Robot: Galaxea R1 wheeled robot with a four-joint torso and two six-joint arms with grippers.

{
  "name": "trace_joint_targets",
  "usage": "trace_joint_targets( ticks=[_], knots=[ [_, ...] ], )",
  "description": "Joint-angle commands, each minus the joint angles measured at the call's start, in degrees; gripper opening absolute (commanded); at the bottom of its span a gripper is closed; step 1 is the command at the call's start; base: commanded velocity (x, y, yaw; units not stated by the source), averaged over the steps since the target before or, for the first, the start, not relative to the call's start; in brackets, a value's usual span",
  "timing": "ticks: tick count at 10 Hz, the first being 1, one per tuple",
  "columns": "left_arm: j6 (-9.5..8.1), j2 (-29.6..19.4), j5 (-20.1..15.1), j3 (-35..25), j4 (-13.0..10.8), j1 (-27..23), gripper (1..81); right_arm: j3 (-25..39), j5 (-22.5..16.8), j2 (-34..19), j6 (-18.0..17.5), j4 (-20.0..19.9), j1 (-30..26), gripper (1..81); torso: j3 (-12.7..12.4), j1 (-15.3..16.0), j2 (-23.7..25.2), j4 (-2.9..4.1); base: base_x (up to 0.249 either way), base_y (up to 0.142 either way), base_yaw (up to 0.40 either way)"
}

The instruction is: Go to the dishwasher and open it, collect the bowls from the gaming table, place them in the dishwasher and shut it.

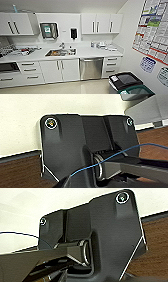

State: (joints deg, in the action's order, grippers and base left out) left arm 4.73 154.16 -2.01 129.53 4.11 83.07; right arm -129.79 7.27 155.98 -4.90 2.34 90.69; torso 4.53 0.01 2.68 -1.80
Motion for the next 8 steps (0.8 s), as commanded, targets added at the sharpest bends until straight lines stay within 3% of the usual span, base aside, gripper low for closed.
trace_joint_targets(
  ticks=[1, 8],
  knots=[
    [0.46, -1.31, -3.53, -0.41, -0.24, -2.86, 81.1, 0.78, -3.13, -1.08, 0.24, 0.65, -2.13, 81.1, 0.0, 0.0, 0.0, 0.0, 0.082, 0.064, 0.0],
    [0.46, -1.22, -3.53, -0.41, -0.24, -2.86, 81.1, 0.52, -3.13, -1.08, 0.24, 0.65, -2.21, 81.1, 0.0, 0.0, 0.0, 0.0, 0.082, 0.054, 0.0]
  ],
)
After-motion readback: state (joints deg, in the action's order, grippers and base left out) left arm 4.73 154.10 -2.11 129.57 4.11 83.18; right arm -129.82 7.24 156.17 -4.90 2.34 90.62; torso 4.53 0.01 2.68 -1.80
